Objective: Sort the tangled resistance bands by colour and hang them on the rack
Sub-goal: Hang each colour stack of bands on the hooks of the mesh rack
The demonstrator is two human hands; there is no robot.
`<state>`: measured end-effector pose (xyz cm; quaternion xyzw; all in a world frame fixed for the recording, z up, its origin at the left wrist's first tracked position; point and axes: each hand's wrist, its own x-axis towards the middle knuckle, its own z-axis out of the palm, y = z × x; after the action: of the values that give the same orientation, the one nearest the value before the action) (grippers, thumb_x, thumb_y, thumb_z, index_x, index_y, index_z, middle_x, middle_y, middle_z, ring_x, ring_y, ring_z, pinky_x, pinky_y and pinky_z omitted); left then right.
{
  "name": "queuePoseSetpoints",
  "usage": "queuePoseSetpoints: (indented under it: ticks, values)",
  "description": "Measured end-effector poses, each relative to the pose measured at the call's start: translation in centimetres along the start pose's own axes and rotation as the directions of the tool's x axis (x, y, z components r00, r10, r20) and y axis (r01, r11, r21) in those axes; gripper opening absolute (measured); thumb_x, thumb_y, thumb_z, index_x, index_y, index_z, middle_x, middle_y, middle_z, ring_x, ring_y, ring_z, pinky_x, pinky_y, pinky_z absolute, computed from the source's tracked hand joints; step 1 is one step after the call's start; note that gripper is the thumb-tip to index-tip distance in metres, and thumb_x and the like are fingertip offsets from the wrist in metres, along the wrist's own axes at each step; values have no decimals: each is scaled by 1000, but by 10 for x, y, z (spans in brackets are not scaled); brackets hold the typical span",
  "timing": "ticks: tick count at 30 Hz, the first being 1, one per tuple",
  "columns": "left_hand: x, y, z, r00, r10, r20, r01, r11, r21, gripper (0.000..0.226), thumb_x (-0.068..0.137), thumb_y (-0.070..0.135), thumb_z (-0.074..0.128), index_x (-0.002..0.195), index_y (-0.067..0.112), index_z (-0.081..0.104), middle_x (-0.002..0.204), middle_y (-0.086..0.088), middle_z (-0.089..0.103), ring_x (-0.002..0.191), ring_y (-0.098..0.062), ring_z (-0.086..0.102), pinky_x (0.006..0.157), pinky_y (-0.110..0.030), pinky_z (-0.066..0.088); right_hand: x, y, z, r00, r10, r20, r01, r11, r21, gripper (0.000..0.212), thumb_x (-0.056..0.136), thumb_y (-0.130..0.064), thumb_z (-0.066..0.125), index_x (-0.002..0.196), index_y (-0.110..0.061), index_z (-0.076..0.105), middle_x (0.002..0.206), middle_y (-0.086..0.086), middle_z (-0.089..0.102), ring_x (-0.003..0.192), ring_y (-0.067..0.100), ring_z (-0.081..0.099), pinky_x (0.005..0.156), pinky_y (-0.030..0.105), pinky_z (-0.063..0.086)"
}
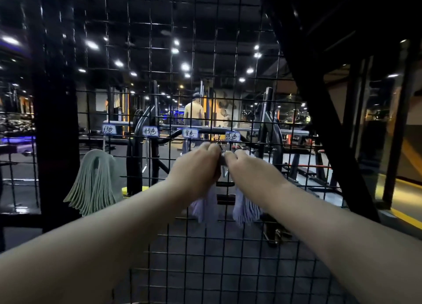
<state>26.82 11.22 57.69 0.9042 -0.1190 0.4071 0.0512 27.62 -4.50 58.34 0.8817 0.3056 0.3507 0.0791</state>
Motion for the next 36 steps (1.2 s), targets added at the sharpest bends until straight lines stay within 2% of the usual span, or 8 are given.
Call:
queuePoseSetpoints:
  ticks: [4, 7, 10, 13, 17, 29, 32, 36]
  values:
    - [25, -8, 4, 999, 46, 8, -47, 999, 21, 15, 100, 22, 52, 114, 16, 55, 111, -1, 61, 77, -15, 51, 62, -28, 39, 23, 12, 0, 999, 41, 33, -39, 999, -38, 28, 97, 5, 41, 122, -5, 49, 110, 13, 63, 100, 31, 69, 77, 39, 57]
    - [36, -12, 8, 997, 72, 23, -73, 996, 46, 16, 100, 23, 52, 114, 16, 56, 112, -2, 62, 79, -19, 57, 63, -30, 39, 33, 17, 7, 995, 74, 67, -73, 997, -14, 27, 96, 5, 40, 117, -7, 51, 107, 11, 64, 100, 32, 68, 79, 43, 58]
    - [42, -16, 15, 996, 78, 49, -81, 995, 53, 21, 103, 31, 50, 116, 16, 57, 107, -1, 60, 76, -14, 50, 63, -28, 37, 38, 20, 13, 995, 66, 79, -67, 998, 10, 28, 93, 7, 42, 115, -9, 51, 94, 7, 58, 96, 31, 68, 77, 42, 58]
    - [42, -19, 24, 995, 58, 81, -63, 997, 49, 24, 102, 33, 50, 116, 15, 59, 109, -2, 62, 81, -18, 57, 64, -29, 40, 39, 17, 18, 995, 51, 88, -51, 999, -7, 30, 94, 9, 43, 119, -7, 52, 104, 9, 64, 101, 30, 68, 69, 33, 51]
    - [38, -20, 30, 996, 64, 68, -65, 998, 10, 25, 101, 32, 47, 112, 13, 60, 110, -7, 63, 92, -27, 64, 68, -34, 46, 39, 15, 28, 991, 85, 101, -86, 996, 4, 28, 96, 7, 43, 118, -8, 51, 110, 10, 65, 102, 31, 67, 66, 34, 40]
    - [26, -15, 51, 996, 91, -17, -92, 995, -49, 21, 98, 28, 52, 113, 17, 61, 114, -3, 61, 101, -25, 61, 73, -33, 44, 23, 24, 57, 983, 178, 36, -181, 946, 267, 8, 100, -20, 50, 102, -12, 49, 82, 5, 57, 76, 29, 62, 56, 32, 41]
    - [25, -13, 54, 997, 73, -15, -73, 996, -46, 21, 97, 28, 54, 113, 16, 61, 114, -3, 60, 103, -26, 60, 74, -36, 45, 21, 21, 62, 977, 213, 23, -211, 940, 268, 7, 99, -19, 51, 97, -14, 47, 80, 7, 60, 75, 30, 64, 53, 30, 39]
    - [27, -9, 52, 996, 87, -10, -88, 995, -39, 19, 95, 26, 59, 110, 17, 66, 110, -1, 62, 99, -24, 62, 75, -37, 51, 19, 20, 63, 964, 266, 25, -263, 924, 277, 8, 97, -15, 50, 94, -16, 43, 74, 3, 52, 66, 27, 53, 46, 27, 31]
